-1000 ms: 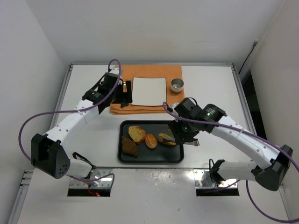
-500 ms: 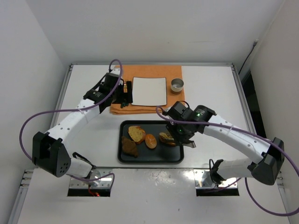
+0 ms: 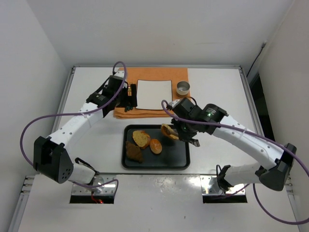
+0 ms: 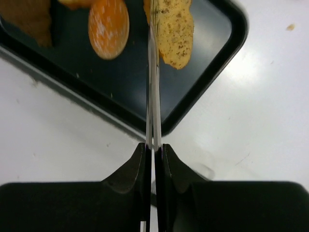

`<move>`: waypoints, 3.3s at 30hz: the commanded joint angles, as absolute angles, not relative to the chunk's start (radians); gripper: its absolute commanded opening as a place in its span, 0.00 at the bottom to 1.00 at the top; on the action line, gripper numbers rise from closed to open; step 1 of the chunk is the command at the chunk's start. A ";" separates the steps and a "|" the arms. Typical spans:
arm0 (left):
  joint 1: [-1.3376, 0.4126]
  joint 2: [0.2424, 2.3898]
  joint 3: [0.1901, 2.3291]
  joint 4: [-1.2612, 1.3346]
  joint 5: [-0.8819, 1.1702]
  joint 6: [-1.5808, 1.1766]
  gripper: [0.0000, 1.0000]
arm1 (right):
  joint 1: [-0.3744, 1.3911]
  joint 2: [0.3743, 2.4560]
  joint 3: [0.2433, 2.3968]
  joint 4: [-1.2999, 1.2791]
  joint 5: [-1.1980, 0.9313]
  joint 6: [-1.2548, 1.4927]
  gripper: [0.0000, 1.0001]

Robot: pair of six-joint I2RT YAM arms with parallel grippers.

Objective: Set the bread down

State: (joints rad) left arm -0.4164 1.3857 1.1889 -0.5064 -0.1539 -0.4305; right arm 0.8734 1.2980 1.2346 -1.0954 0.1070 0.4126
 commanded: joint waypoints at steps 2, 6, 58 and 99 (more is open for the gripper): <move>-0.410 1.391 1.218 -0.466 -0.160 -0.443 0.99 | 0.862 1.318 1.373 -1.003 0.237 0.451 0.00; -0.410 1.371 1.198 -0.466 -0.212 -0.465 0.99 | 0.853 1.425 1.430 -0.851 0.372 0.463 0.00; -0.325 1.278 1.163 -0.538 -0.396 -0.529 0.99 | 0.882 1.241 1.013 -0.649 -0.003 0.472 0.47; -0.325 1.279 1.144 -0.529 -0.341 -0.538 0.99 | 0.827 1.563 1.365 -0.520 0.669 0.469 0.25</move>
